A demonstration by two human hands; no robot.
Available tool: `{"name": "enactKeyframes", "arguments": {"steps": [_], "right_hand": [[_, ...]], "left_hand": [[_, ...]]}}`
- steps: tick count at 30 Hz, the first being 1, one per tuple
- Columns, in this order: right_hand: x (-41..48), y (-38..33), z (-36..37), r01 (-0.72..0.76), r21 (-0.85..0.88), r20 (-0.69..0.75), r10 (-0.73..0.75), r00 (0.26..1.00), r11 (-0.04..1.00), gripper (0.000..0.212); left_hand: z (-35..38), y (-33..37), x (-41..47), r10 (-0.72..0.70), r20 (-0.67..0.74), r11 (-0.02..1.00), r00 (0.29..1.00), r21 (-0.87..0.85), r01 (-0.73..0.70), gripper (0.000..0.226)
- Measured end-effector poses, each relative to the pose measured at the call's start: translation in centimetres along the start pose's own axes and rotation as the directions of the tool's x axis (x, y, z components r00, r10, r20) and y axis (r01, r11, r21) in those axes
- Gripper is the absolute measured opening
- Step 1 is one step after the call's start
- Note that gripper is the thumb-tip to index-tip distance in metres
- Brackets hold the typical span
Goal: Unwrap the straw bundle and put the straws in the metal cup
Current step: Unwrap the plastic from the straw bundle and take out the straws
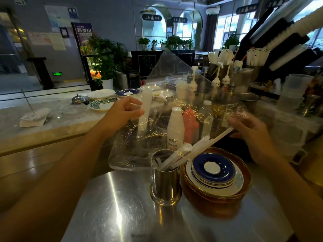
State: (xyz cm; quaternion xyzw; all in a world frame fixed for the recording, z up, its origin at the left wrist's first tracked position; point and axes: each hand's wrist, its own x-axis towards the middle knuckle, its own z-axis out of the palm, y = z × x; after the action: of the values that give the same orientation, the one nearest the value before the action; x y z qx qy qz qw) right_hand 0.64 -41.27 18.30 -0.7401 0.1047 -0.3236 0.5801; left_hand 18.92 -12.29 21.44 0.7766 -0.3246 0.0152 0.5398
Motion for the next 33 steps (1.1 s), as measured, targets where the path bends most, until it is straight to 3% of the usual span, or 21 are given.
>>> {"name": "enactKeyframes", "arguments": {"steps": [2, 4, 6, 14, 25, 33], "right_hand": [[-0.2, 0.8, 0.1, -0.023, 0.049, -0.026, 0.024, 0.999, 0.999, 0.023], [-0.3, 1.2, 0.2, -0.048, 0.109, -0.078, 0.056, 0.995, 0.993, 0.014], [-0.3, 1.3, 0.2, -0.061, 0.138, -0.094, 0.074, 0.993, 0.989, 0.007], [1.1, -0.7, 0.5, -0.012, 0.203, -0.101, 0.033, 0.994, 0.979, 0.014], [3.5, -3.7, 2.3, 0.104, 0.053, -0.031, -0.103, 0.994, 0.993, 0.009], [5.1, -5.8, 3.5, 0.164, 0.041, -0.003, -0.164, 0.986, 0.986, 0.009]], "left_hand": [[0.0, -0.4, -0.6, -0.05, 0.023, 0.999, 0.998, 0.021, 0.05, 0.022], [0.1, -0.7, -1.2, -0.024, 0.033, 0.999, 0.999, 0.041, 0.022, 0.01], [0.2, -0.7, -1.7, 0.023, 0.024, 0.998, 0.999, 0.053, -0.024, 0.012], [-0.7, 1.0, -1.1, 0.121, -0.163, 0.987, 0.979, 0.127, -0.1, 0.009], [-2.5, -1.5, -1.9, 0.042, -0.158, 0.994, 0.987, 0.104, -0.026, 0.013], [-3.5, -1.9, -2.2, 0.047, -0.22, 0.996, 0.974, 0.082, -0.029, 0.012]]}}
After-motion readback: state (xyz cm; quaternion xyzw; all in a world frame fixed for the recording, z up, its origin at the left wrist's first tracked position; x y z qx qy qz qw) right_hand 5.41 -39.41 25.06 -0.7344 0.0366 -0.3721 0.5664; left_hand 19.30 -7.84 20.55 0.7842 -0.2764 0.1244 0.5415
